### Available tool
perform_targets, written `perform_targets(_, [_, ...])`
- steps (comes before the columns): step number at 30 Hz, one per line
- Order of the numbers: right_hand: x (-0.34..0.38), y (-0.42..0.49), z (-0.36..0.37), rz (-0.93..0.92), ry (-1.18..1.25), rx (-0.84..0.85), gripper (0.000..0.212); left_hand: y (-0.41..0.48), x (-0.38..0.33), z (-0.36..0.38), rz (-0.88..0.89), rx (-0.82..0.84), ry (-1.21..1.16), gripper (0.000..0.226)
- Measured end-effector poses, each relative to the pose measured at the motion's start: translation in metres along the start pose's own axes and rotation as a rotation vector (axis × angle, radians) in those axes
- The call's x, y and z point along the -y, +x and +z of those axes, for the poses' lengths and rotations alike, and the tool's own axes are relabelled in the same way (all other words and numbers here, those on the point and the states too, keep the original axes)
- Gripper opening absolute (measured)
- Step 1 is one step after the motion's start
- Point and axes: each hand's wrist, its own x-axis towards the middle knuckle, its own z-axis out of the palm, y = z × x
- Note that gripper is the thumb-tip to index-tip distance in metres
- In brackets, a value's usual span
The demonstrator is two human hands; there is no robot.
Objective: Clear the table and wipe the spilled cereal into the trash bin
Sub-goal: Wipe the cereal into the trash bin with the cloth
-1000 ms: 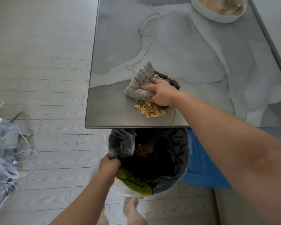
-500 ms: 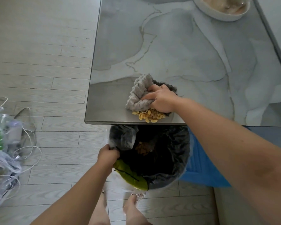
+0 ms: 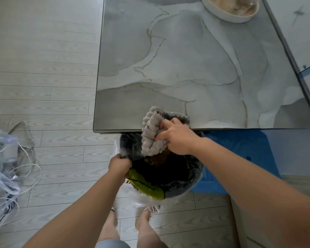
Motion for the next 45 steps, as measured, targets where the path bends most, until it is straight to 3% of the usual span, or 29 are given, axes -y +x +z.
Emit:
perform_targets(5, [0.01,-0.025,0.042,0.053,-0.041,-0.061,0.046,0.001,0.002,0.001,-0.002,-0.007,0.007,0.028])
perform_targets(12, [0.019,-0.034,0.071,0.024,0.091,-0.421,0.044,0.003,0.004,0.0,0.001,-0.01,0.001,0.023])
perform_targets(22, [0.017,-0.04,0.074,-0.034,0.099,-0.515,0.044,-0.001,0.004,0.0,-0.007,-0.012,-0.01,0.027])
perform_targets(34, [-0.01,-0.012,0.0,-0.017,0.194,-0.834,0.042,0.008,0.004,-0.005,-0.009,-0.01,-0.026,0.028])
perform_targets(37, [-0.032,0.009,-0.03,0.122,0.188,-0.772,0.043,0.011,0.005,-0.004,-0.015,-0.026,-0.051,0.024])
perform_targets(41, [-0.064,0.036,-0.052,0.285,0.149,-0.509,0.053,0.013,0.01,0.001,-0.03,-0.039,-0.065,0.025])
perform_targets(45, [-0.084,0.04,-0.047,0.338,0.156,-0.248,0.064,0.014,0.01,0.001,-0.042,-0.018,-0.068,0.026])
